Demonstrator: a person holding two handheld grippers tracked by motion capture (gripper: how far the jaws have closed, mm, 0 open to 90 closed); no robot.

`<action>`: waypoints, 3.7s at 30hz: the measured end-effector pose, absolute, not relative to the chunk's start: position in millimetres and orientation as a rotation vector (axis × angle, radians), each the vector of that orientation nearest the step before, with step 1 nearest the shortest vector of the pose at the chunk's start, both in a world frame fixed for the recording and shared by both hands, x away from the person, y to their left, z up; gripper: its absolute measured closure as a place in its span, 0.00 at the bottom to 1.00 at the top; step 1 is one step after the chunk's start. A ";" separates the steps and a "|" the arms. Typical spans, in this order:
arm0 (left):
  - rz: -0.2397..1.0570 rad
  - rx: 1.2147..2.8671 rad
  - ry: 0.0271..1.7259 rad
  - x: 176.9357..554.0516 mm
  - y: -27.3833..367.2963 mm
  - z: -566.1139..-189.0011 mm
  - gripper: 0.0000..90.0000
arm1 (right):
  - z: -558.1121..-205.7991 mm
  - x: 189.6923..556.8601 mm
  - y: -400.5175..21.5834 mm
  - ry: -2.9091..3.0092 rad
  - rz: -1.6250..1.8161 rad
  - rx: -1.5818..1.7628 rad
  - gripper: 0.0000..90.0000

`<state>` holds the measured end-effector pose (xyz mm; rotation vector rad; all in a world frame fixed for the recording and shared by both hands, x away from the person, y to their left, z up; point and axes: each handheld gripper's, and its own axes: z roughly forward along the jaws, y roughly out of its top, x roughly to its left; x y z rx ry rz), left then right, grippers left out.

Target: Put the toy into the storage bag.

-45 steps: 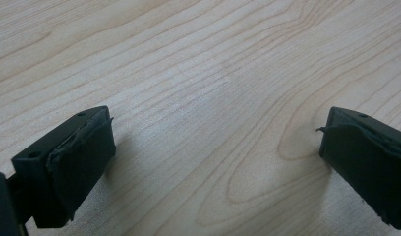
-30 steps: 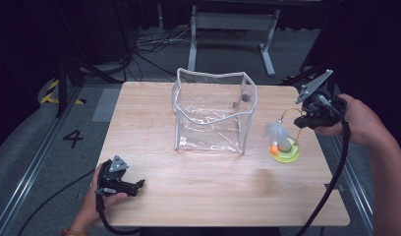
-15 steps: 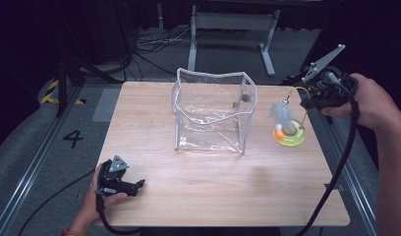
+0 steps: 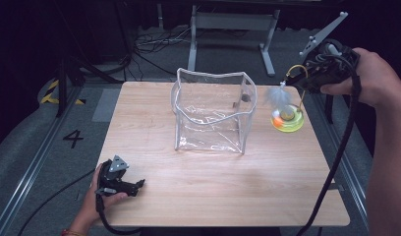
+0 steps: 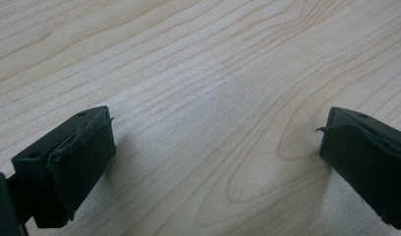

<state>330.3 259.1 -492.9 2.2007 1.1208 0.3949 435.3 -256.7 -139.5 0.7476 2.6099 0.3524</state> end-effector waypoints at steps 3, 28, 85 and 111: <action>0.393 2.200 1.122 330.3 259.1 -492.8 0.01 | -134.4 438.1 -249.1 2.610 0.341 0.735 0.98; 0.389 2.209 1.112 331.0 259.7 -492.5 0.01 | -93.9 449.2 -170.4 2.588 0.336 0.618 0.98; 0.386 2.202 1.106 332.2 259.1 -493.1 0.01 | -238.3 514.4 -135.7 2.753 0.401 0.632 0.98; 0.390 2.205 1.104 333.2 258.8 -493.1 0.01 | -283.5 508.9 -148.6 2.803 0.441 0.646 0.98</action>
